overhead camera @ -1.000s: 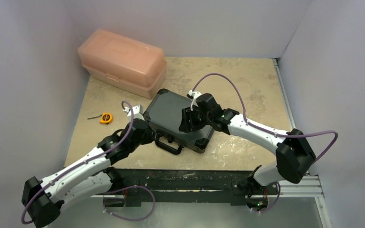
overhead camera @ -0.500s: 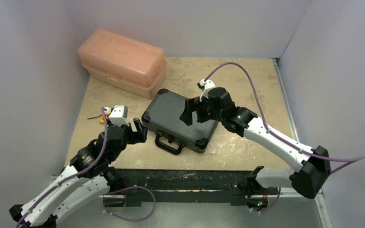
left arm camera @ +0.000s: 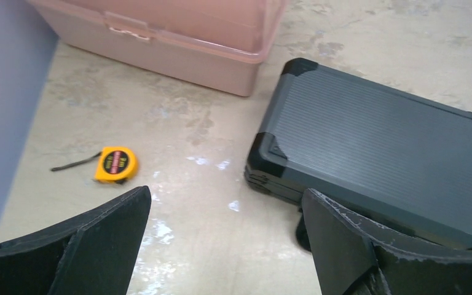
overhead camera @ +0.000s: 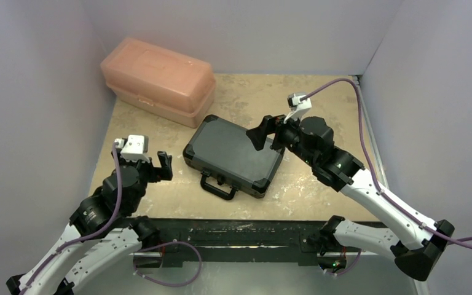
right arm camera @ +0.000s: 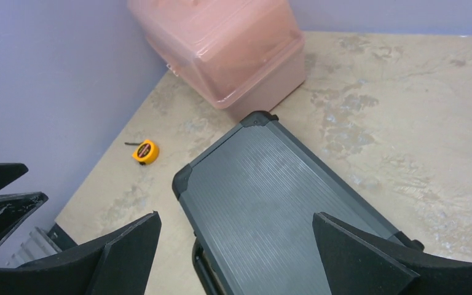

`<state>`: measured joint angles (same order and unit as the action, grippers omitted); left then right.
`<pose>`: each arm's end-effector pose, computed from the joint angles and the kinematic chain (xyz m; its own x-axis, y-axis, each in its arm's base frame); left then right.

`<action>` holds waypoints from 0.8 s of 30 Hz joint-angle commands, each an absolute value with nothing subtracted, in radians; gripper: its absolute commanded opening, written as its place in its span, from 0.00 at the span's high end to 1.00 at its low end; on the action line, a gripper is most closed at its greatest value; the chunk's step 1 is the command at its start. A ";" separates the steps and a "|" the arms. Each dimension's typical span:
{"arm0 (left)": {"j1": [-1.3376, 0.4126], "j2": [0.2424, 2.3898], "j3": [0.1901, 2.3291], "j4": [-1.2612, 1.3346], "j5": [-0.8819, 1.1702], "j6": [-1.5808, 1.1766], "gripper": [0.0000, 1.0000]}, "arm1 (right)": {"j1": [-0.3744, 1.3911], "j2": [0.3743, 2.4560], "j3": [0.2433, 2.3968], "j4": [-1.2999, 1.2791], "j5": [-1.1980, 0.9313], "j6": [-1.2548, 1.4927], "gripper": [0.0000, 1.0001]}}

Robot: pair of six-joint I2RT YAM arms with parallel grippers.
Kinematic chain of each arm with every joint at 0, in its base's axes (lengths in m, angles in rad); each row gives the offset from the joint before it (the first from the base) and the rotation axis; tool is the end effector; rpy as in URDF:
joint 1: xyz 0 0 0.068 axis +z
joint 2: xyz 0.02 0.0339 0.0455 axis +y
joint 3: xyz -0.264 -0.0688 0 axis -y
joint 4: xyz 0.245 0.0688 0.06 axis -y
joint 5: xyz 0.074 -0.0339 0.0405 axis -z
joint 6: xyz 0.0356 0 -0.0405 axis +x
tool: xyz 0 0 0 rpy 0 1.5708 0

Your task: Pack up texas hold em set

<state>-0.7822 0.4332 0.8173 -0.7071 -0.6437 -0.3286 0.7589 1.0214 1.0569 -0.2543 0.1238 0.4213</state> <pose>0.0734 -0.0428 0.3392 -0.2648 -0.1008 -0.9590 0.0788 0.9889 -0.1257 0.1711 0.1562 0.3836 -0.3872 0.1921 -0.9018 -0.4789 0.7939 0.3747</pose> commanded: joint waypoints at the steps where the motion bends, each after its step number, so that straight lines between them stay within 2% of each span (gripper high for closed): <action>1: -0.788 0.383 0.791 -0.708 -0.770 -0.196 0.06 | 0.757 0.971 1.010 -0.174 0.219 0.454 0.01; 6: -0.788 0.300 0.752 -0.676 -0.763 -0.167 0.06 | 0.758 0.897 0.929 -0.097 0.308 0.516 0.01; 14: -0.788 0.259 0.737 -0.701 -0.957 -0.202 0.00 | 0.757 0.755 0.851 -0.110 0.465 0.559 0.01; 24: -0.788 0.243 0.737 -0.698 -0.937 -0.197 0.00 | 0.758 0.545 0.783 -0.206 0.553 0.582 0.01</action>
<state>-0.7822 0.2573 0.7380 -0.7147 -0.9203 -0.2081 0.7589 0.5880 0.8001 -0.1738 0.4896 0.5568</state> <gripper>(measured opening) 0.998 0.987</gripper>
